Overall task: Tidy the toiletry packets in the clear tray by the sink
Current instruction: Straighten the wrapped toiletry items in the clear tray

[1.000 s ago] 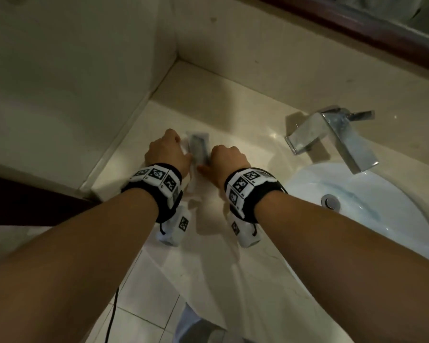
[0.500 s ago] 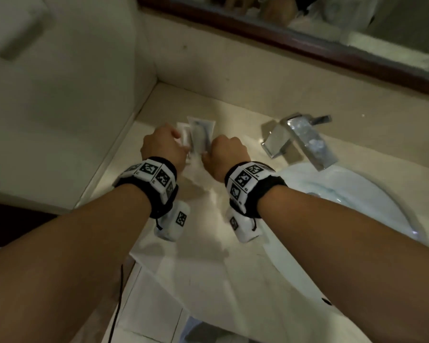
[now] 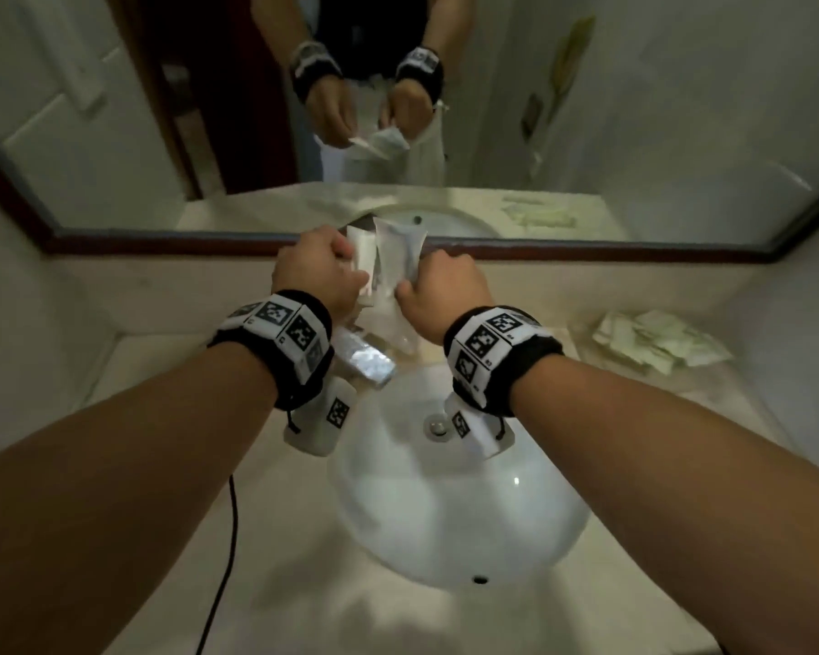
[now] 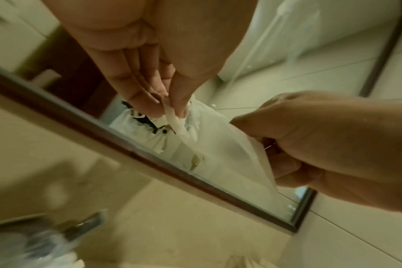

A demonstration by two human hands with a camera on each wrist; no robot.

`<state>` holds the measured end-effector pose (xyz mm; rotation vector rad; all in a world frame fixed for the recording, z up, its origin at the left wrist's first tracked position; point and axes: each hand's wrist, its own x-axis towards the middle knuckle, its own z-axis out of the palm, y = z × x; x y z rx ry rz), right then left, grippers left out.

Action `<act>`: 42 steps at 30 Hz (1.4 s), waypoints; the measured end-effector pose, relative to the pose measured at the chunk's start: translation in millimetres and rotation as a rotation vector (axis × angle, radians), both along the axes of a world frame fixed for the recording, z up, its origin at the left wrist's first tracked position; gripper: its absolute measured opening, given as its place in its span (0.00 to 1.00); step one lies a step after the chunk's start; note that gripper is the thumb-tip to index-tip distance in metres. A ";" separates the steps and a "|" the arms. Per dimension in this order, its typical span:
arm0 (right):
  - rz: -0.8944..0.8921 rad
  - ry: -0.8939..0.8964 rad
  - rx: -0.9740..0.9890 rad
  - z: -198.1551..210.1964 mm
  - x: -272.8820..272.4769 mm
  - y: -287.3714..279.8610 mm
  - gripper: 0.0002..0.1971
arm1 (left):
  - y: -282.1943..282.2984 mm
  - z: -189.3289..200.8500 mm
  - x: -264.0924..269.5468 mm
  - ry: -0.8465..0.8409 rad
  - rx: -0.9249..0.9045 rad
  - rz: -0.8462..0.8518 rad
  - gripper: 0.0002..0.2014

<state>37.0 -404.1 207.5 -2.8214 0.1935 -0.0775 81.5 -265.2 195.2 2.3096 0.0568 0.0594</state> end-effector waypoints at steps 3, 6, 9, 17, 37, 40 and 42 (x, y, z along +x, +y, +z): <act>-0.079 -0.046 -0.028 18.2 -16.6 -68.3 0.13 | -64.0 24.4 -4.3 -0.038 -0.005 -0.118 0.11; -0.210 -0.066 -0.010 27.3 -41.3 -139.6 0.13 | -130.8 38.2 -15.4 -0.065 -0.027 -0.219 0.11; -0.335 -0.073 0.013 28.6 -70.5 -214.2 0.13 | -203.2 44.4 -32.2 -0.048 -0.067 -0.320 0.10; -0.702 -0.029 0.157 -6.7 -151.8 -395.7 0.19 | -380.8 19.0 -84.5 -0.001 -0.025 -0.617 0.08; -0.968 0.388 0.512 -190.2 -172.8 -490.8 0.16 | -493.4 -152.7 -81.3 0.199 0.662 -0.990 0.21; -0.972 0.426 0.511 -204.9 -166.9 -491.0 0.16 | -492.5 -164.5 -76.0 0.202 0.796 -1.070 0.22; -0.984 0.430 0.510 -208.9 -161.8 -492.3 0.16 | -492.5 -168.6 -72.3 0.199 0.848 -1.093 0.22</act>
